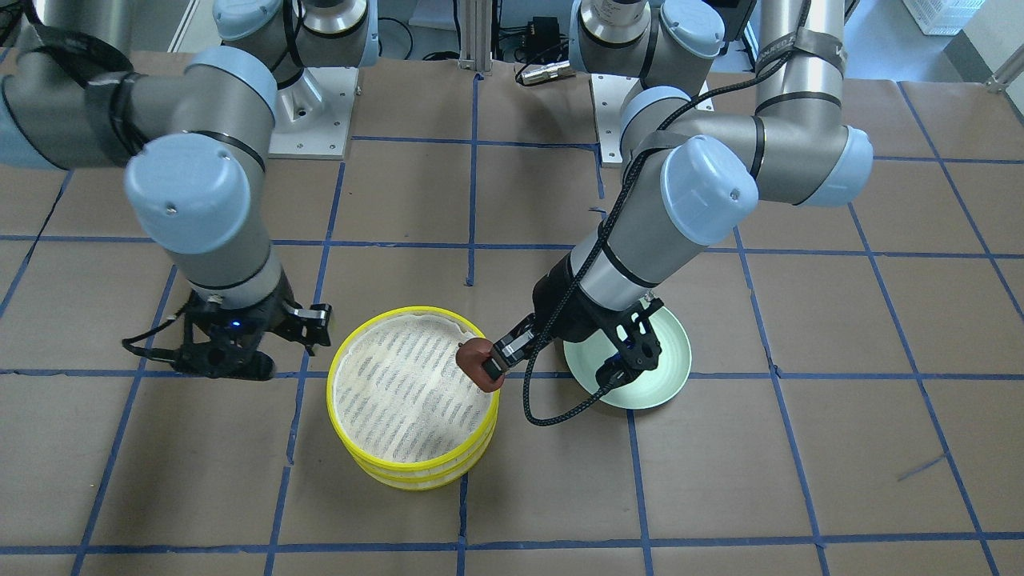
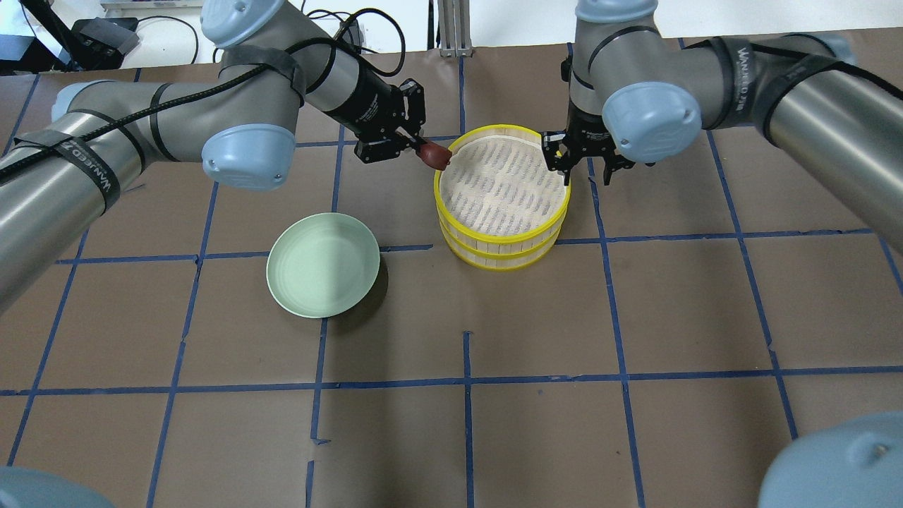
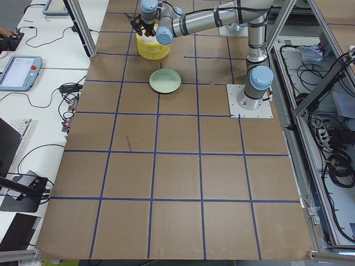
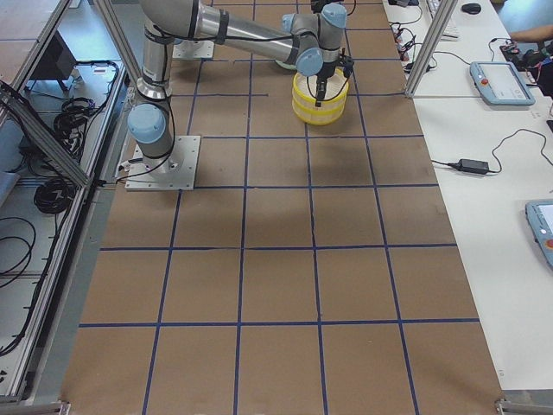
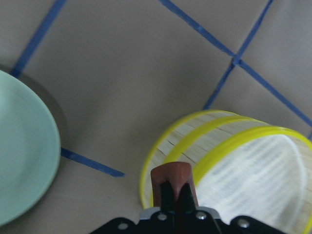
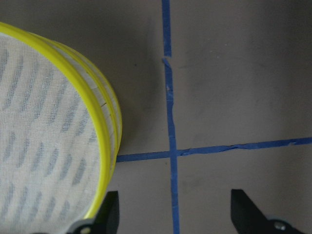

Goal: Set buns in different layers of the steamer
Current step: 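Carry the brown bun into the top tier while the right gripper opens and withdraws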

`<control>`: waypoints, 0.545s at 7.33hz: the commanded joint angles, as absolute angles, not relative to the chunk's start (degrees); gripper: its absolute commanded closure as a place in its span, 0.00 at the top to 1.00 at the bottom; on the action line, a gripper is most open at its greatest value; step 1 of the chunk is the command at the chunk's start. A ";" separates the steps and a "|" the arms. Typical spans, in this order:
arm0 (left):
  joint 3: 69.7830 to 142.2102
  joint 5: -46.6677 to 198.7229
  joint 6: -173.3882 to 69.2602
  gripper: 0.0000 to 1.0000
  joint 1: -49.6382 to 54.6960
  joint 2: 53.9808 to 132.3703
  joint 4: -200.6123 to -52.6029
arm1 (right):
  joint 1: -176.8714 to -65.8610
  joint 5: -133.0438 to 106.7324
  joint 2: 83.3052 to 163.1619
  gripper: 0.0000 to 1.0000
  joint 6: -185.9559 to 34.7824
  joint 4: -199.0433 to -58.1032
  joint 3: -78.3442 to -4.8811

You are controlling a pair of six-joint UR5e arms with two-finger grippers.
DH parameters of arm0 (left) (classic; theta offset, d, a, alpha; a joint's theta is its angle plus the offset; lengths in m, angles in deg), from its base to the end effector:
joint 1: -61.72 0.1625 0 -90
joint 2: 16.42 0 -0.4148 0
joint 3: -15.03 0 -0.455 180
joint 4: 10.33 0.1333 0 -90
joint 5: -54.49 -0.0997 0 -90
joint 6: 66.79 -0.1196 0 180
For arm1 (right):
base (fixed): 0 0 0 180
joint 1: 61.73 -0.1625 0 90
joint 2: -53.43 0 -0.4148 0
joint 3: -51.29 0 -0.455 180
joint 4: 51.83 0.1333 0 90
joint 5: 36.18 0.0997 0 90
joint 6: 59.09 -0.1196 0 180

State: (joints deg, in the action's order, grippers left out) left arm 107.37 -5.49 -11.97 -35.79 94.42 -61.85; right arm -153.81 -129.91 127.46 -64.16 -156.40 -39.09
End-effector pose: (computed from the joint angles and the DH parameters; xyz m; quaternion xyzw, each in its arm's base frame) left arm -0.2816 -0.6582 0.2975 0.3525 -0.8907 -0.0228 0.2862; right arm 0.1489 -0.6417 0.3108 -0.0256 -0.9990 -0.0135 0.0334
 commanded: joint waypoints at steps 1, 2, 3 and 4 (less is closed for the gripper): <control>107.22 -4.57 -4.42 0.01 -39.07 97.91 -53.52 | -150.50 -128.38 135.22 1.00 -59.61 -147.67 -37.75; 107.31 -4.39 -4.13 0.47 -39.17 98.19 -53.31 | -151.11 -127.24 137.25 1.00 -59.61 -141.28 -34.08; 107.40 -4.57 -4.13 0.99 -39.17 98.36 -53.22 | -152.95 -126.19 137.88 1.00 -59.79 -137.73 -30.13; 107.40 -4.39 -4.04 1.00 -39.17 98.37 -53.13 | -153.66 -126.35 137.89 1.00 -59.79 -135.78 -29.31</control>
State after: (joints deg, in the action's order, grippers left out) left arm 107.36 -4.49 -4.29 -39.09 98.20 -53.43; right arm -152.52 -126.71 137.29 -59.79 -139.29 -31.62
